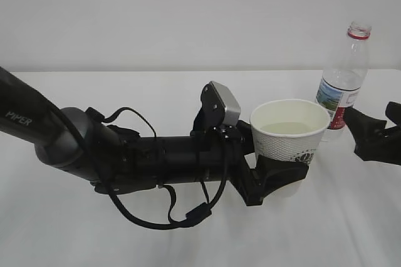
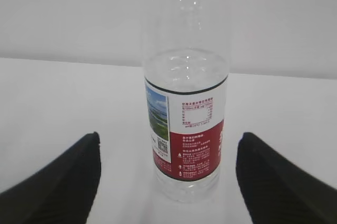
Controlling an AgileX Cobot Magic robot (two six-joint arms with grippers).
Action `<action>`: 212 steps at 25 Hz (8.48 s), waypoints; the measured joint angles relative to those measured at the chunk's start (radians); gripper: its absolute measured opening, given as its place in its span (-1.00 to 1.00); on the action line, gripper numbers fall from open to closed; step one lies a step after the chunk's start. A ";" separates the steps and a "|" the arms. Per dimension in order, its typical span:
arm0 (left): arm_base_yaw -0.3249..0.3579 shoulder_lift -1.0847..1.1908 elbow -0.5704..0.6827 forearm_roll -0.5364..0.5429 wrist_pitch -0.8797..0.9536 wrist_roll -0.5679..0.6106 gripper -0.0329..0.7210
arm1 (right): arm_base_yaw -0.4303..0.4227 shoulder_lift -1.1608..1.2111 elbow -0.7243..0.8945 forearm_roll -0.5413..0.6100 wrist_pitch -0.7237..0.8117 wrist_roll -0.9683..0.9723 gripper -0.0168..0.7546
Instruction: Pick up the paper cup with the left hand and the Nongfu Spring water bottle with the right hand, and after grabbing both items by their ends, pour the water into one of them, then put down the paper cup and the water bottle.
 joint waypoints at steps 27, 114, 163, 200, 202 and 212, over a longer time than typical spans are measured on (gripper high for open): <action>0.172 0.000 0.000 0.009 -0.055 0.000 0.51 | 0.000 -0.161 0.114 0.020 0.000 0.000 0.57; 0.345 -0.004 0.259 -0.945 -0.057 0.442 0.51 | 0.000 -0.161 0.114 0.022 -0.002 0.000 0.57; 0.345 0.045 0.204 -0.964 -0.083 0.448 0.86 | 0.000 -0.161 0.114 0.022 -0.002 0.000 0.57; 0.339 -0.073 0.440 -0.926 -0.090 0.448 0.86 | 0.000 -0.109 0.114 0.023 -0.002 0.002 0.57; 0.339 -0.087 0.460 -0.920 -0.090 0.448 0.85 | 0.000 -0.109 0.114 0.023 -0.002 0.002 0.57; 0.339 -0.163 0.505 -0.809 -0.091 0.448 0.75 | 0.000 -0.107 0.114 0.021 -0.002 0.002 0.57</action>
